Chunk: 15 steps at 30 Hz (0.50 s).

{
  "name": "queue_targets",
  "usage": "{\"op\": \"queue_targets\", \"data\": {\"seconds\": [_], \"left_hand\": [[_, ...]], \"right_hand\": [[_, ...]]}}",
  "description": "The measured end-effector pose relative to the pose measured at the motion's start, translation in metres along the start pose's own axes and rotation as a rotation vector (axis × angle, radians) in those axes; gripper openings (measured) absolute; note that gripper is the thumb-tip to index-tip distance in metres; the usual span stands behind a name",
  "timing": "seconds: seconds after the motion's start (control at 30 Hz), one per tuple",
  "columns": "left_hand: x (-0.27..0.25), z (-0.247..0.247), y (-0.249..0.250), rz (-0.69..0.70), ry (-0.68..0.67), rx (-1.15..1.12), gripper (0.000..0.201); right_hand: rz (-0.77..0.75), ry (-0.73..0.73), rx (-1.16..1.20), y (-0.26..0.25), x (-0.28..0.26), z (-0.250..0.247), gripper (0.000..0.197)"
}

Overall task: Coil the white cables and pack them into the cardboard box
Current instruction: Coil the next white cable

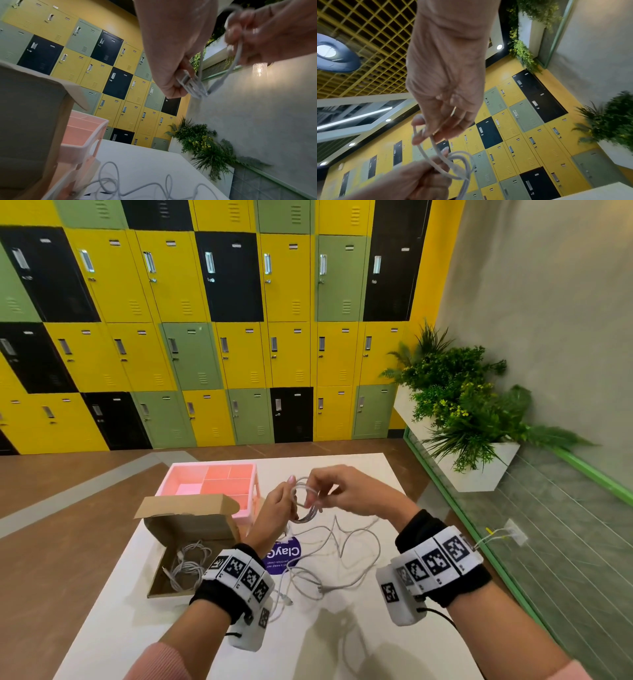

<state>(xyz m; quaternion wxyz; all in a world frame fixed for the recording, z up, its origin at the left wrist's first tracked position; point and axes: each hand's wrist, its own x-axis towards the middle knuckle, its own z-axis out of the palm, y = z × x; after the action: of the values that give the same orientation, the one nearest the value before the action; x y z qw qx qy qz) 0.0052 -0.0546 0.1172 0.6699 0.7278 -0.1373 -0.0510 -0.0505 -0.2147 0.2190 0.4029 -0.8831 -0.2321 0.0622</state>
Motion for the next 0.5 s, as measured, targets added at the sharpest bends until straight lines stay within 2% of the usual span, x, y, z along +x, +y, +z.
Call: {"op": "queue_targets", "data": {"seconds": [0.13,0.27,0.37,0.5], "left_hand": [[-0.005,0.002,-0.002,-0.03,-0.005,-0.07,0.031],[-0.007,0.002,0.0,-0.04,0.007,-0.104,0.033],[-0.007,0.001,0.002,-0.018,-0.006,-0.093,0.033],[-0.009,0.004,0.0,0.011,-0.039,0.039,0.032]], "right_hand": [[-0.081,0.186,0.253,-0.007,-0.003,-0.013,0.015],[-0.122,0.4,0.5,-0.003,-0.001,-0.027,0.023],[-0.083,0.585,0.577,0.011,0.001,-0.032,0.026],[0.027,0.739,0.647,0.029,0.002,-0.027,0.029]]}}
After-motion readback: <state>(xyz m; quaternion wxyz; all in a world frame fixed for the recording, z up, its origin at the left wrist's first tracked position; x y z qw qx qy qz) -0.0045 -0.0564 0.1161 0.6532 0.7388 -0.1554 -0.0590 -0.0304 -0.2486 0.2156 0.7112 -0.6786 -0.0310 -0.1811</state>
